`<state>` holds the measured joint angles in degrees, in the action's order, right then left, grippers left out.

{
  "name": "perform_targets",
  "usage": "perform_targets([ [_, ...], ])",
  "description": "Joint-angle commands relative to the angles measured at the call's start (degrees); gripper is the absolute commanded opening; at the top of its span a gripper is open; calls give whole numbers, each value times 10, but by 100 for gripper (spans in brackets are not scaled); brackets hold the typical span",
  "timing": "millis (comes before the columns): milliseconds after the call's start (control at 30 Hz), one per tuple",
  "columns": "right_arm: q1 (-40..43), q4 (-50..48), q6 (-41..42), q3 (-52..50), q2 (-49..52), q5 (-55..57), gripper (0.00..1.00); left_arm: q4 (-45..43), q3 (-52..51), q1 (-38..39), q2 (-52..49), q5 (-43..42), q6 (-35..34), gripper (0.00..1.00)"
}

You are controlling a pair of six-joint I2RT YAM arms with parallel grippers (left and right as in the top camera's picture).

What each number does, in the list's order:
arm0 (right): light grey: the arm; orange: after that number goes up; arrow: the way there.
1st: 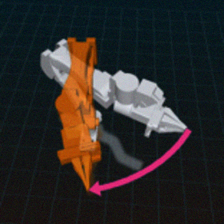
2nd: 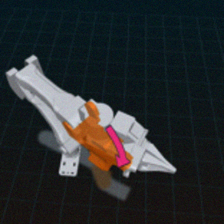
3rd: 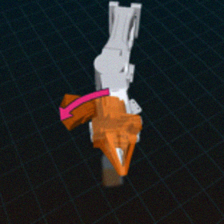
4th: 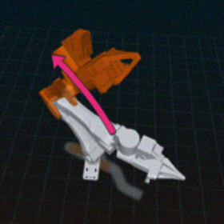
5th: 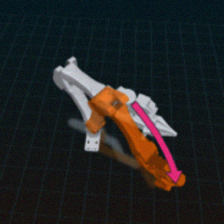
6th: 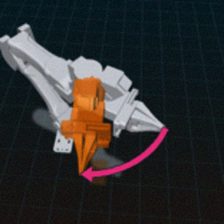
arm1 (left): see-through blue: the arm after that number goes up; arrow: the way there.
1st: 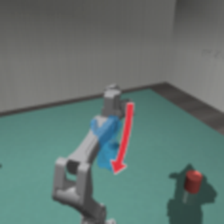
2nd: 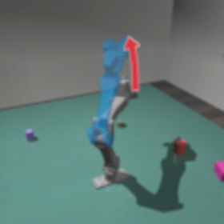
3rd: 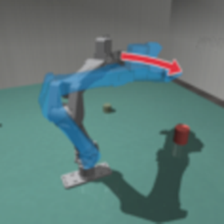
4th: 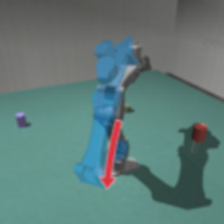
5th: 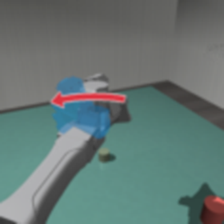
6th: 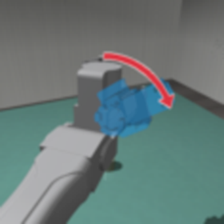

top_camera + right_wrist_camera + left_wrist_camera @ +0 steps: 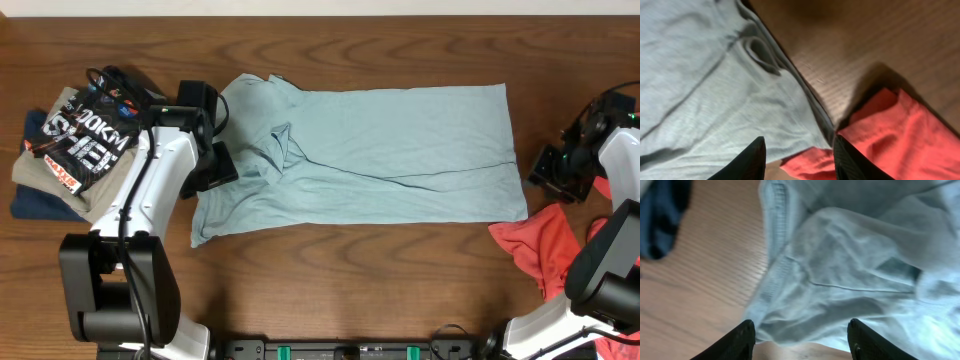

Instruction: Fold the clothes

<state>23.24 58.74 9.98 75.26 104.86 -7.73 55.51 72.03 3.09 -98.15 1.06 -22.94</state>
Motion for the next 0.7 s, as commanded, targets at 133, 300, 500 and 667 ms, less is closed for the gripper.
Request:
perform_targets([
  [133, -12, -49, -15, -22, 12, -33, 42, 1, 2, -1, -3, -33, -5, 62],
  [300, -28, -98, -9, -59, 12, -33, 41, 1, -3, -1, -3, -33, -5, 62],
  [500, -35, -146, 16, -90, 12, -32, 39, 1, -6, -1, -3, -33, -5, 62],
  [667, -36, -161, 21, -96, 12, -32, 36, 0, -6, -1, -3, -33, -5, 62],
])
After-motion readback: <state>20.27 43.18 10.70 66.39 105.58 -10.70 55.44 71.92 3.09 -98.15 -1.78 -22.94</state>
